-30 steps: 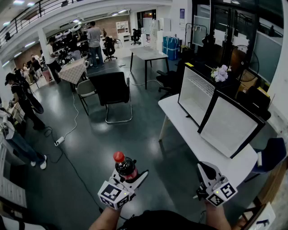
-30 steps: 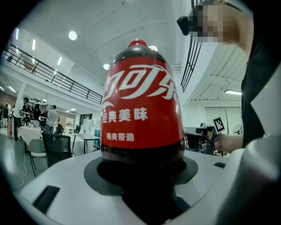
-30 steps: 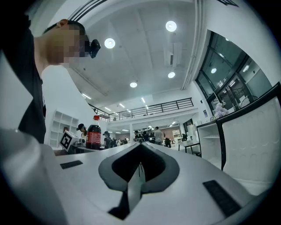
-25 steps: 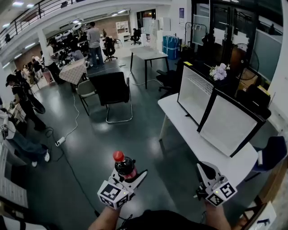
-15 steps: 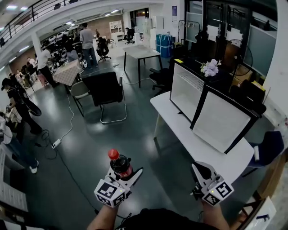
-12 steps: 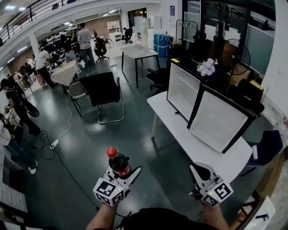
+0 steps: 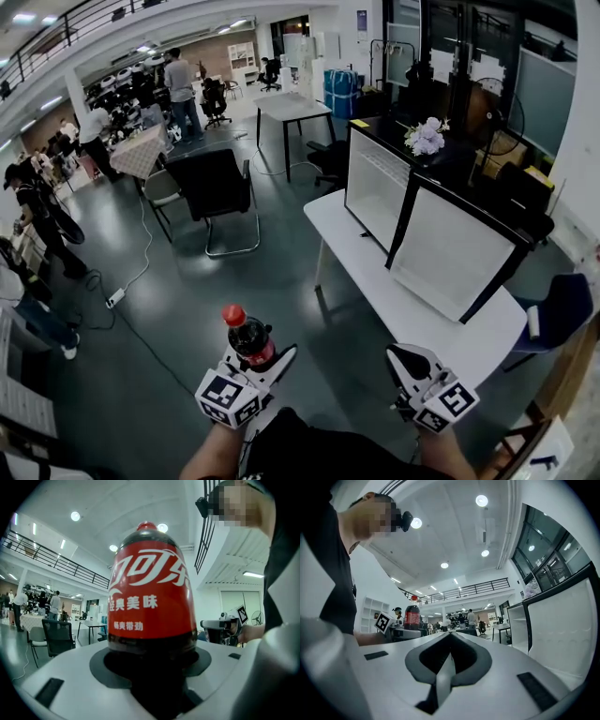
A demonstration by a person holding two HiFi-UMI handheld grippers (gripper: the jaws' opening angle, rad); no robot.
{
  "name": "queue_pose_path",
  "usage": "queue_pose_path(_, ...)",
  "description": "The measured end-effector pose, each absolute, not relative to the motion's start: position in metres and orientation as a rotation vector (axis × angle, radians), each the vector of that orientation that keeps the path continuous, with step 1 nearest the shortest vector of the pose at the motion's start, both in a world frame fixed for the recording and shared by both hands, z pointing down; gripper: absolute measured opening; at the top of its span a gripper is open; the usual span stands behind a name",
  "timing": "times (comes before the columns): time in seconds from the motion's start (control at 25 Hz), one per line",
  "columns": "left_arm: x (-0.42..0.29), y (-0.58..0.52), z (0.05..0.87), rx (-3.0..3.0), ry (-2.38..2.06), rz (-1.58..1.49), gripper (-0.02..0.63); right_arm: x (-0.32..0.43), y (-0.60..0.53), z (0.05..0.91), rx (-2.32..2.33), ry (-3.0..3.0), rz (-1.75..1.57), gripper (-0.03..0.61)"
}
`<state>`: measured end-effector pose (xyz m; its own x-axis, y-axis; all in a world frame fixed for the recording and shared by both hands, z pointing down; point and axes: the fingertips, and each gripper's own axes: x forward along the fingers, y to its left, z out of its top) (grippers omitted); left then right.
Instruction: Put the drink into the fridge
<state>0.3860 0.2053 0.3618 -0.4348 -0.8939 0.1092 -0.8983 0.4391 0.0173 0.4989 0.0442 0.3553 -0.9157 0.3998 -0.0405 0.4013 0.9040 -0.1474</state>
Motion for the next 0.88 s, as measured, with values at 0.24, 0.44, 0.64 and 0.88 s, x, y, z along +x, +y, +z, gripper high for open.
queue_pose_path(0.24,0.357,0.192,0.368,1.611,-2.579,0.053,0.272,0.471,0.026,0.363,0.625,3.073,-0.265,0.014)
queue_pose_path(0.44,0.311,0.187,0.372,1.626,-2.568,0.053,0.272,0.423,0.025,0.37,0.622,3.087,-0.289,0.014)
queue_pose_path(0.64,0.247,0.188,0.37,1.643,-2.563,0.052,0.271,0.359,0.031,0.375,0.627,3.105,-0.301,0.015)
queue_pose_path(0.88,0.162,0.201,0.364,1.65,-2.555,0.08,0.271,0.268,0.046,0.367,0.632,3.102,-0.326,0.015)
